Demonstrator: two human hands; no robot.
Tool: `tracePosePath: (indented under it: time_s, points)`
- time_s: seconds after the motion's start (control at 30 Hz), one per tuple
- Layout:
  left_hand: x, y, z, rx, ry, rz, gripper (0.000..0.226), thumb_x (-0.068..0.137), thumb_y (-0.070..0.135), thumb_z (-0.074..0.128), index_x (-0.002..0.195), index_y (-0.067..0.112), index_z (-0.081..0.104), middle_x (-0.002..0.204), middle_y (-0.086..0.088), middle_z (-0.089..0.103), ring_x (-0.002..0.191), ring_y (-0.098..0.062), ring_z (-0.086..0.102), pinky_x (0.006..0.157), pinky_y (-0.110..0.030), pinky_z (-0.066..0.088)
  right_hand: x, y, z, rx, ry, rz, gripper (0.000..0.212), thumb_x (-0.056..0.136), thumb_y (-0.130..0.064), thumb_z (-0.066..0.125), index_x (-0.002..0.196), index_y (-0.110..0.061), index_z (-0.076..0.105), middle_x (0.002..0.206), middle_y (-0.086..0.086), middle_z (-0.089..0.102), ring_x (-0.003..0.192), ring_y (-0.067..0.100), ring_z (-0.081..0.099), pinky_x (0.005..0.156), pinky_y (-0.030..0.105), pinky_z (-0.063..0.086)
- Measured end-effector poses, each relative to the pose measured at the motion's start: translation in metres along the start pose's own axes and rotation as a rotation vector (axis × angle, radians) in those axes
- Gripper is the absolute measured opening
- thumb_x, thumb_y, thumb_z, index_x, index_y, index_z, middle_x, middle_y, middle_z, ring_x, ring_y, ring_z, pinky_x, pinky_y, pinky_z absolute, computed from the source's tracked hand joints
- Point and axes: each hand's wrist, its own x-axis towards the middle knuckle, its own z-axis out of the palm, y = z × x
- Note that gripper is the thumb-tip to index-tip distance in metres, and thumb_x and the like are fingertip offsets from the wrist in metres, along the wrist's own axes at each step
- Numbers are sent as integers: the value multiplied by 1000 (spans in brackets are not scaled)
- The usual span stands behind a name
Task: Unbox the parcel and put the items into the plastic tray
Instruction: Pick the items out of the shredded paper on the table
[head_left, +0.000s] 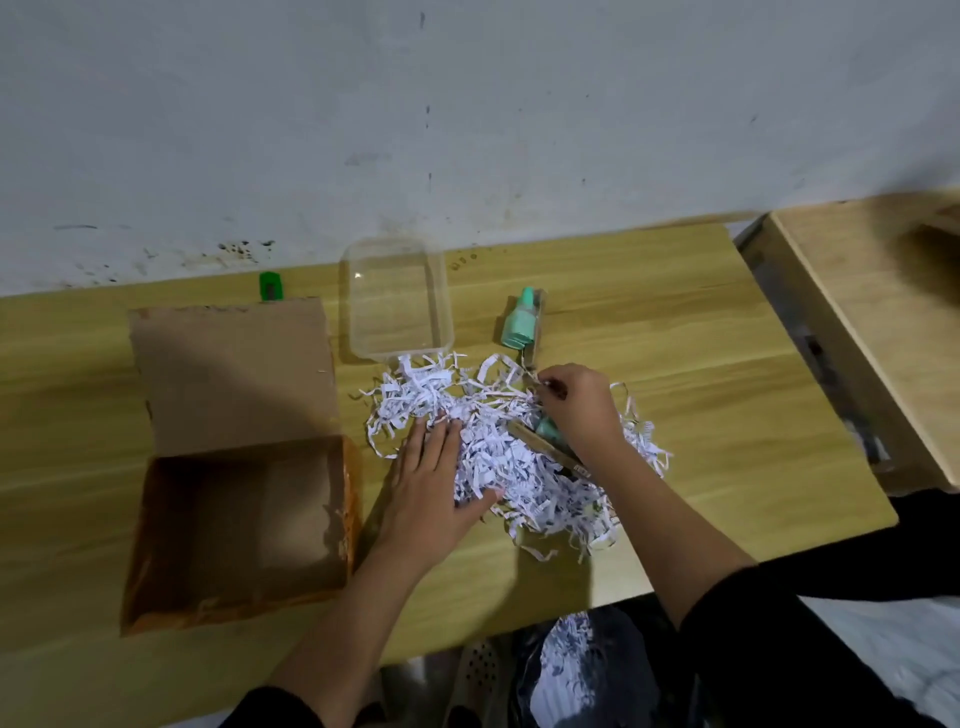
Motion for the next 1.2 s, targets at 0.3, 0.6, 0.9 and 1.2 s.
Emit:
tracePosePath:
  time_s: [0.3, 0.6, 0.9, 1.2]
  points:
    - [-4, 6, -10, -55, -28, -17, 94, 81, 72, 37, 150, 19, 1, 159, 3, -5, 145, -16, -16, 118, -34, -2, -24, 20, -49, 208, 245, 166, 22, 87, -9, 61, 106, -1, 67, 102, 16, 71, 69, 15, 60, 62, 17, 49]
    - [-10, 11, -9, -131, 45, -6, 85, 85, 61, 46, 149, 16, 12, 159, 1, 3, 146, -15, -9, 119, -37, 7, -66, 53, -54, -19, 207, 181, 20, 90, -4, 50, 93, 0, 69, 89, 23, 63, 67, 25, 54, 68, 26, 40]
    - [-12, 25, -8, -67, 83, 204, 79, 82, 66, 15, 149, 24, 10, 159, 5, 2, 146, -12, -5, 119, -38, 4, -70, 16, -34, -101, -7, -154, 31, 83, -14, 64, 112, -4, 60, 112, 14, 57, 103, 25, 53, 86, 32, 45]
    - [-6, 21, 1, 14, -7, 126, 75, 86, 67, 9, 148, 27, -3, 158, 5, -10, 144, -13, -16, 117, -36, -1, -43, 12, -22, -151, -161, -41, 41, 77, -24, 72, 107, 0, 60, 99, 16, 56, 89, 30, 54, 75, 33, 45]
